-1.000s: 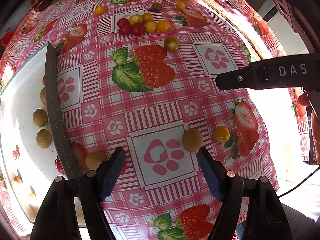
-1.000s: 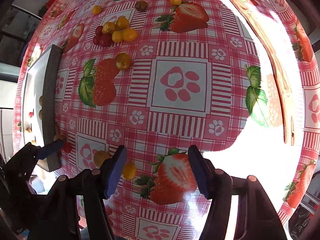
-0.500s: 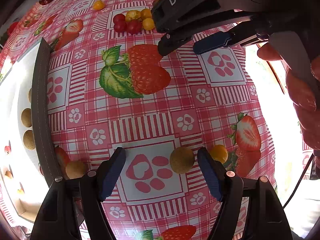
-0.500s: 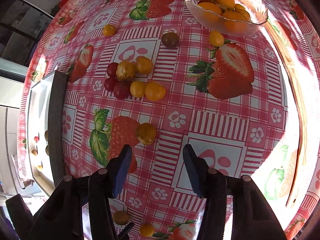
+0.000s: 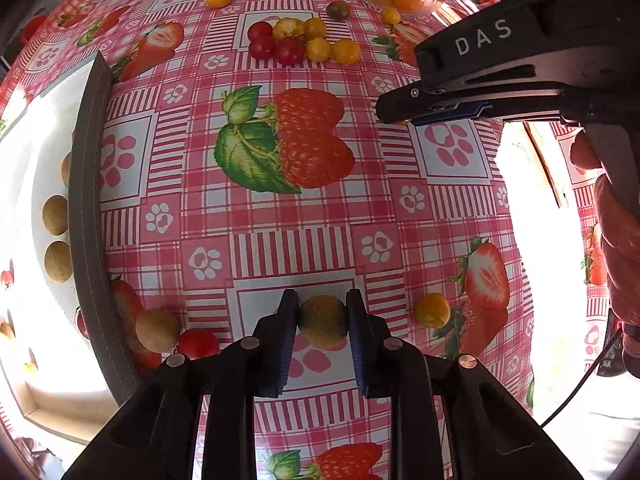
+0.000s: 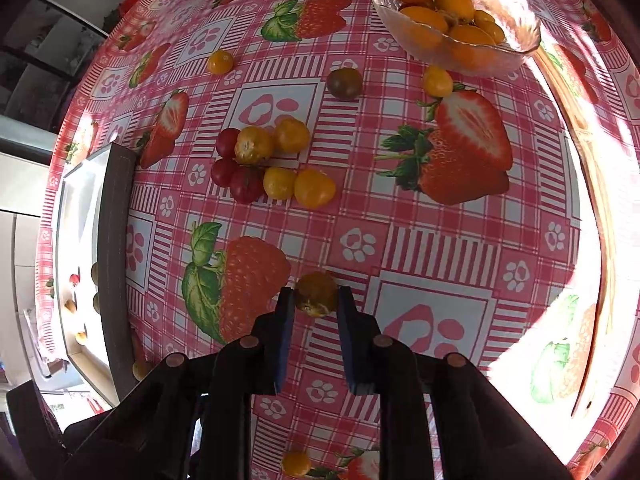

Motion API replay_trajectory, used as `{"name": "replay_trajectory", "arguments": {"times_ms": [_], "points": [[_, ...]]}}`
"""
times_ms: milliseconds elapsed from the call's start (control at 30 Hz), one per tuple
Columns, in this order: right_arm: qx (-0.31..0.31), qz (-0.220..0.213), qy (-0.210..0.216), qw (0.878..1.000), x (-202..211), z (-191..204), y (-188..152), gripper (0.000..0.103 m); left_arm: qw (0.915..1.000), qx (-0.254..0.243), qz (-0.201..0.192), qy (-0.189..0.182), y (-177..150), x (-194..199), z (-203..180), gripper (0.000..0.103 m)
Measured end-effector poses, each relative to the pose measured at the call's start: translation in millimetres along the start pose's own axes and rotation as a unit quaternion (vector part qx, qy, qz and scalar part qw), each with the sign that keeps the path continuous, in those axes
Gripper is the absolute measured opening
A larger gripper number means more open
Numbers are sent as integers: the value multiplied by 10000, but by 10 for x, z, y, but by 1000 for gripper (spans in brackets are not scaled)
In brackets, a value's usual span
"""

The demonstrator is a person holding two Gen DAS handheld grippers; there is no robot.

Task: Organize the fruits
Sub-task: 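Grasp a brown round fruit with the left tool while the right grasps a yellow tomato, then carry both held fruits into the white tray and open both tools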

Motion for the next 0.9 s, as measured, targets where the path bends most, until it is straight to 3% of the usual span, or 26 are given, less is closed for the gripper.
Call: {"name": "replay_trajectory", "arguments": {"times_ms": [233,433,900], "points": [[-168,18,28,9999,198,-110,-242,24,9994,266,-10,-207,-5,136,165,26],[-130,42,85,9999,338,-50,-415,24,9994,254,-193,-156,9,359,293,26],[467,96,151,9987,439,527,-429,24,9948,732,-707,95,-122,800,843,26]]}}
Point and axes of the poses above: each gripper's, at about its wrist camera, not at the fingertips, and x roughly against the way its jaws point, z to its left, y to its top, the point moved 3 cm from there along -x, roughly the way its jaws point
